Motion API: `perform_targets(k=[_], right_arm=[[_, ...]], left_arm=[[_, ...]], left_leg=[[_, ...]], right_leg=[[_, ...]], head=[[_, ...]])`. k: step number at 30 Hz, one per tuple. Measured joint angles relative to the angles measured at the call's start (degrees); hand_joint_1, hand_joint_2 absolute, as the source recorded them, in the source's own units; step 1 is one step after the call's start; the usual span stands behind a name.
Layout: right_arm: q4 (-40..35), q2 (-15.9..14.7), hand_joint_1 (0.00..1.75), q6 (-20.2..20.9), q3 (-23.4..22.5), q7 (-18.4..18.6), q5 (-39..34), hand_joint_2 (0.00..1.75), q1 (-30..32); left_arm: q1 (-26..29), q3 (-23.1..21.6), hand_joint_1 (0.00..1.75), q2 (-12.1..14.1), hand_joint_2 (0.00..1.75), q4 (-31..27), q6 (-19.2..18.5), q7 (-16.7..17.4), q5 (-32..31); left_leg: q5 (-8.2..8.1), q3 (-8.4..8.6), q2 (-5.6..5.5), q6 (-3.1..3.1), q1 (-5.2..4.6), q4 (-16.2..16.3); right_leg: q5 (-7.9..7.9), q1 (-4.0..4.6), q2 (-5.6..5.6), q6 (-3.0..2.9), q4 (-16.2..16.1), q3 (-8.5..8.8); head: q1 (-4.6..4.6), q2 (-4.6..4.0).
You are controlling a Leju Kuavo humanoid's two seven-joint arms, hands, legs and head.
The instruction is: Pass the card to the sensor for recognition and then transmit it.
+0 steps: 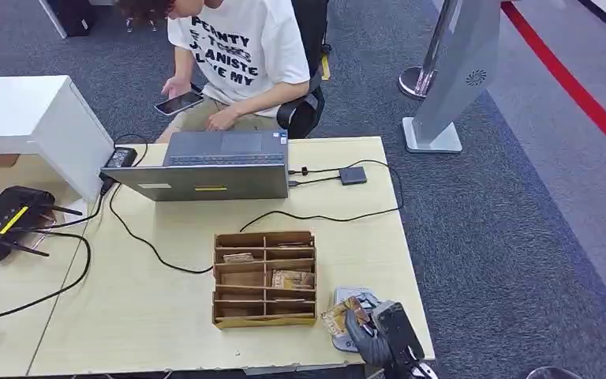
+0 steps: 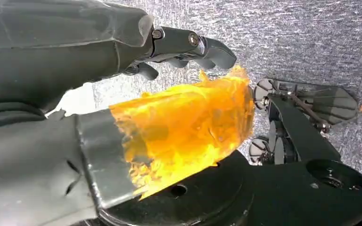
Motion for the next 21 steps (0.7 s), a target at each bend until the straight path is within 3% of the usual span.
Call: perform_targets(k=[21], right_arm=[[3.75, 1.25, 1.75, -2.10, 0.94, -0.68, -0.53, 1.75, -1.57]], left_arm=[[0.00, 0.00, 0.00, 0.02, 0.00, 0.00, -0.52, -0.11, -0.02]], left_leg=[[0.00, 0.11, 0.01, 0.00, 0.00, 0.00]], right_leg=[[0.00, 0.01, 0.03, 0.00, -0.01, 0.08]], head=[[0.00, 0.00]])
